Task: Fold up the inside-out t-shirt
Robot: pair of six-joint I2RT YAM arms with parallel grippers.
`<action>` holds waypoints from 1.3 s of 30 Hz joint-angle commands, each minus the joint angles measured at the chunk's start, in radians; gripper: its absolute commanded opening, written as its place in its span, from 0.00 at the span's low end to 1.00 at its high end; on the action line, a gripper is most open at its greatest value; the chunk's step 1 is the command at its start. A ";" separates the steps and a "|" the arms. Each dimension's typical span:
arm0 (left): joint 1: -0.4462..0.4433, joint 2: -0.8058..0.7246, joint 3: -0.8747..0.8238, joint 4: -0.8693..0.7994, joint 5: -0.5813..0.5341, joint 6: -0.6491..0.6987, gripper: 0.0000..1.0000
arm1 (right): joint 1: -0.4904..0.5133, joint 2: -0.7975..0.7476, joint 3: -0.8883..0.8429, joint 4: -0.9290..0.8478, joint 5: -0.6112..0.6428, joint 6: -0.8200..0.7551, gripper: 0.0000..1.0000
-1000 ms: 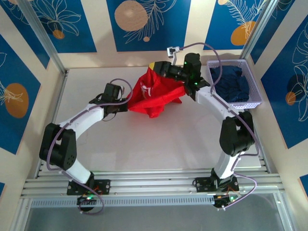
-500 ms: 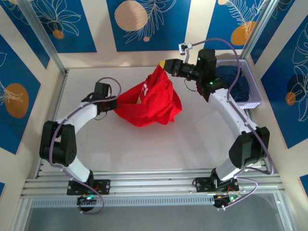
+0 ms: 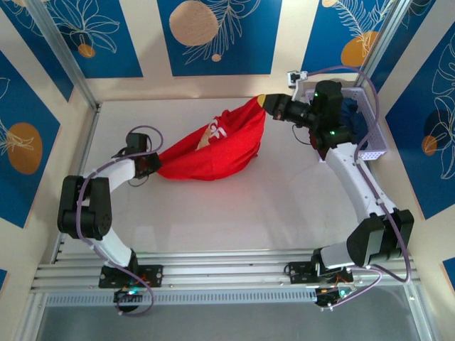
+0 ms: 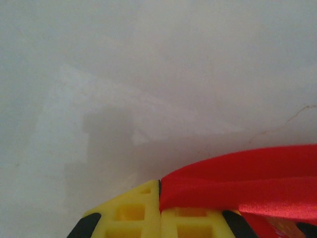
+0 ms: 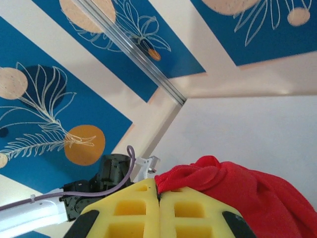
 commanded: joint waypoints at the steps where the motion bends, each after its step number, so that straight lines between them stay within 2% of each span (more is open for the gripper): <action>1: 0.004 -0.024 -0.028 0.068 0.075 -0.030 0.11 | 0.017 0.048 -0.005 0.043 -0.031 -0.044 0.00; 7: -0.037 -0.146 -0.023 0.058 0.088 0.004 0.57 | 0.058 0.137 0.043 0.011 -0.115 -0.116 0.00; 10: -0.087 -0.205 0.008 0.050 0.100 0.033 0.68 | 0.068 0.150 0.058 -0.007 -0.150 -0.163 0.00; 14: -0.179 -0.220 0.108 0.018 0.150 0.067 0.73 | 0.075 0.153 0.072 -0.035 -0.173 -0.200 0.00; 21: -0.318 -0.062 0.347 -0.025 0.319 0.115 0.75 | 0.081 0.156 0.074 -0.032 -0.177 -0.196 0.00; 28: -0.396 0.098 0.544 -0.116 0.342 0.185 0.73 | 0.082 0.156 0.078 -0.035 -0.176 -0.199 0.00; 33: -0.411 0.173 0.622 -0.132 0.357 0.184 0.65 | 0.082 0.156 0.078 -0.036 -0.177 -0.198 0.00; 39: -0.418 0.260 0.712 -0.158 0.367 0.186 0.46 | 0.082 0.156 0.072 -0.026 -0.184 -0.193 0.00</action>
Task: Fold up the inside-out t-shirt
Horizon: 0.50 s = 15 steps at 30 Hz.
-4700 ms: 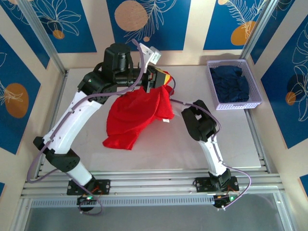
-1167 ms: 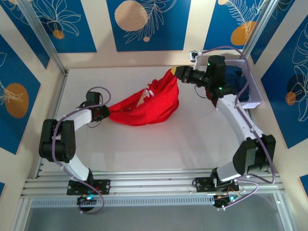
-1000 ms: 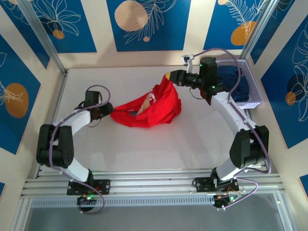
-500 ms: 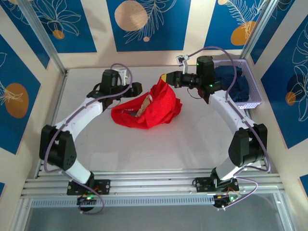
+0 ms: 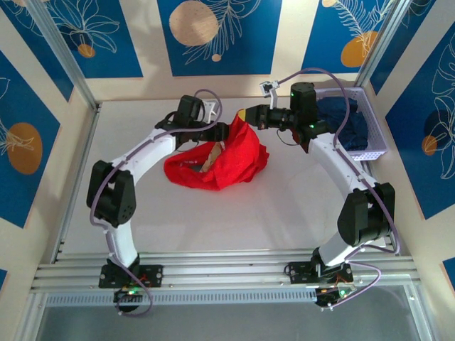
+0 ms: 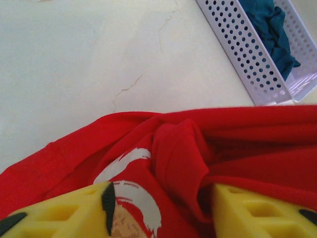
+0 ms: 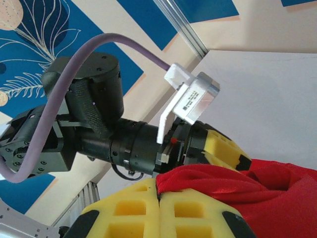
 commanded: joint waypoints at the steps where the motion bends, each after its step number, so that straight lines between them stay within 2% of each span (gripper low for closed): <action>1: -0.011 0.051 0.081 -0.034 0.028 0.018 0.41 | 0.007 -0.007 0.029 0.014 -0.035 -0.018 0.00; 6: -0.009 0.096 0.189 -0.074 0.036 0.023 0.09 | 0.004 -0.028 0.008 -0.009 -0.008 -0.040 0.00; 8: -0.007 0.086 0.232 -0.099 0.030 0.041 0.02 | -0.001 -0.049 -0.014 -0.026 0.020 -0.052 0.00; 11: 0.008 0.019 0.253 -0.111 0.031 0.060 0.00 | -0.012 -0.097 -0.073 -0.053 0.090 -0.062 0.00; 15: 0.027 -0.152 0.198 -0.078 0.078 0.043 0.00 | -0.008 -0.182 -0.159 -0.078 0.221 -0.083 0.00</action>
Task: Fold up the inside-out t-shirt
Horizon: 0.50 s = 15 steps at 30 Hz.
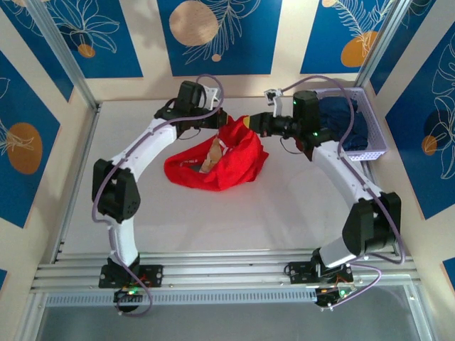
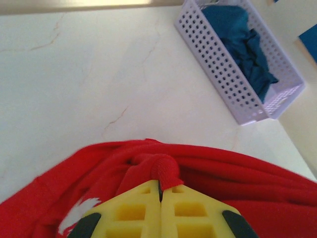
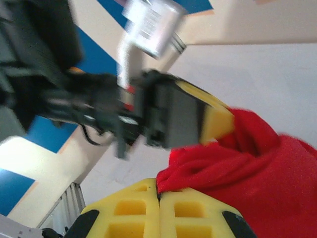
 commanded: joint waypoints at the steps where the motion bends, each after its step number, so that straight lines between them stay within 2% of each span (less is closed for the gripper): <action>1: 0.016 -0.209 -0.025 0.039 0.058 0.010 0.00 | -0.001 -0.094 -0.051 -0.028 0.121 -0.039 0.00; 7: 0.047 -0.439 -0.140 0.085 -0.011 -0.028 0.00 | 0.006 -0.184 -0.090 -0.007 0.219 -0.034 0.00; 11: 0.135 -0.545 -0.188 0.083 -0.080 -0.078 0.00 | 0.000 -0.265 -0.152 0.008 0.319 -0.052 0.00; 15: 0.214 -0.584 -0.204 0.053 -0.117 -0.099 0.00 | -0.027 -0.336 -0.224 0.071 0.321 -0.023 0.00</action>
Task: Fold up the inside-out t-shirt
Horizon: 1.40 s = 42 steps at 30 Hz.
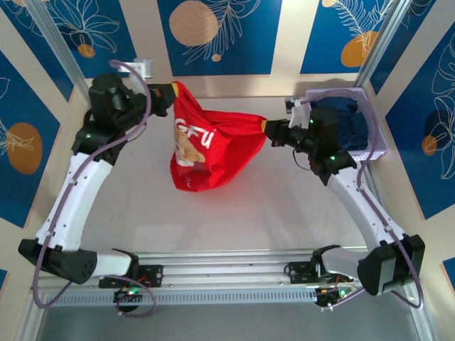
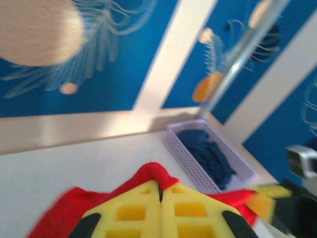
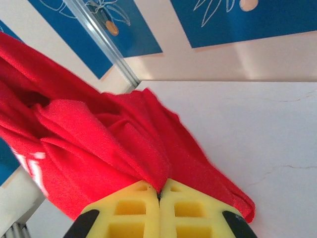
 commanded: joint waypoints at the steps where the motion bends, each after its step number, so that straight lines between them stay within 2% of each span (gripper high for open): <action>1: 0.045 0.001 -0.025 -0.014 -0.053 -0.035 0.00 | -0.019 -0.053 -0.049 0.066 0.043 0.003 0.00; 4: 0.054 0.001 -0.045 -0.025 -0.073 -0.018 0.00 | -0.014 -0.066 -0.081 0.107 0.033 0.003 0.00; 7: 0.078 -0.009 -0.085 -0.027 -0.117 -0.013 0.00 | -0.028 -0.075 -0.092 0.093 0.121 0.011 0.00; 9: 0.117 -0.017 -0.109 -0.018 -0.117 -0.030 0.00 | -0.074 -0.074 -0.062 0.054 0.168 0.051 0.00; 13: 0.163 -0.016 -0.112 0.009 -0.082 -0.056 0.00 | -0.159 -0.071 0.020 0.037 0.184 0.114 0.00; 20: 0.167 0.001 -0.090 0.059 0.013 -0.087 0.00 | -0.177 -0.015 0.216 0.031 0.149 0.074 0.00; 25: 0.165 0.012 -0.188 0.074 0.021 -0.099 0.00 | -0.173 0.030 0.305 -0.051 -0.001 -0.011 0.00; 29: 0.144 0.045 -0.369 0.138 0.049 -0.128 0.00 | -0.121 0.097 0.346 -0.164 -0.128 -0.094 0.00; 32: 0.122 0.075 -0.532 0.165 -0.009 -0.122 0.00 | -0.060 0.167 0.371 -0.277 -0.167 -0.159 0.00; 35: 0.119 0.118 -0.666 0.186 -0.097 -0.131 0.02 | 0.011 0.234 0.349 -0.314 -0.173 -0.185 0.00; 38: 0.118 0.140 -0.728 0.185 -0.122 -0.104 0.09 | 0.075 0.299 0.329 -0.326 -0.177 -0.182 0.00; 42: 0.063 0.061 -0.804 0.198 -0.122 -0.088 0.29 | 0.141 0.366 0.326 -0.350 -0.176 -0.181 0.00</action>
